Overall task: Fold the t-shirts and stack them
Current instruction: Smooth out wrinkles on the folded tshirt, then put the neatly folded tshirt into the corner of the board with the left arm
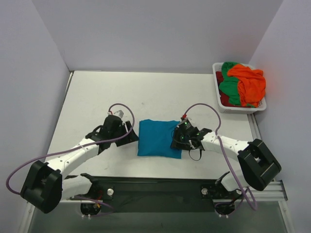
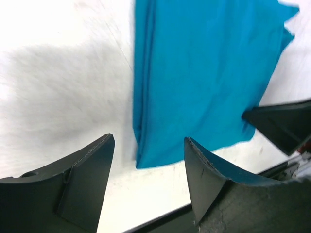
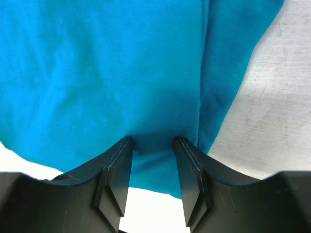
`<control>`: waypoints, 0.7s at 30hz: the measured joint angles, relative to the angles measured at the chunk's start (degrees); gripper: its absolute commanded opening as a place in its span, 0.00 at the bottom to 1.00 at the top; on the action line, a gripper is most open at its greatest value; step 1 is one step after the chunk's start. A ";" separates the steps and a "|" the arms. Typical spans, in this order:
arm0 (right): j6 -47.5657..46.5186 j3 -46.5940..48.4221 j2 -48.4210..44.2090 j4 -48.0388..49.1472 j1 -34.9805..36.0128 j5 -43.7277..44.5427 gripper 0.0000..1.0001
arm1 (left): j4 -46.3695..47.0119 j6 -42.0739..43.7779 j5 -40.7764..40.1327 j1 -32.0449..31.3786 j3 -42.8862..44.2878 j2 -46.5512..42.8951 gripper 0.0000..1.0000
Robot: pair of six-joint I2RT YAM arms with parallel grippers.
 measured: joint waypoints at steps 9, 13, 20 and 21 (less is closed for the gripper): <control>-0.59 0.28 -2.03 -1.77 0.00 -0.33 0.44 | 0.55 4.94 2.54 4.39 4.74 11.82 0.81; -1.03 0.66 -4.44 -3.19 -0.04 -0.26 0.45 | 2.47 5.66 5.86 4.39 6.73 17.70 0.81; -1.42 0.70 -10.54 -5.53 -0.79 0.17 0.45 | 5.73 6.36 8.22 3.45 13.11 25.90 0.64; -1.42 0.70 -11.34 -5.81 -0.96 0.26 0.45 | 5.90 6.51 7.85 2.91 13.86 26.99 0.59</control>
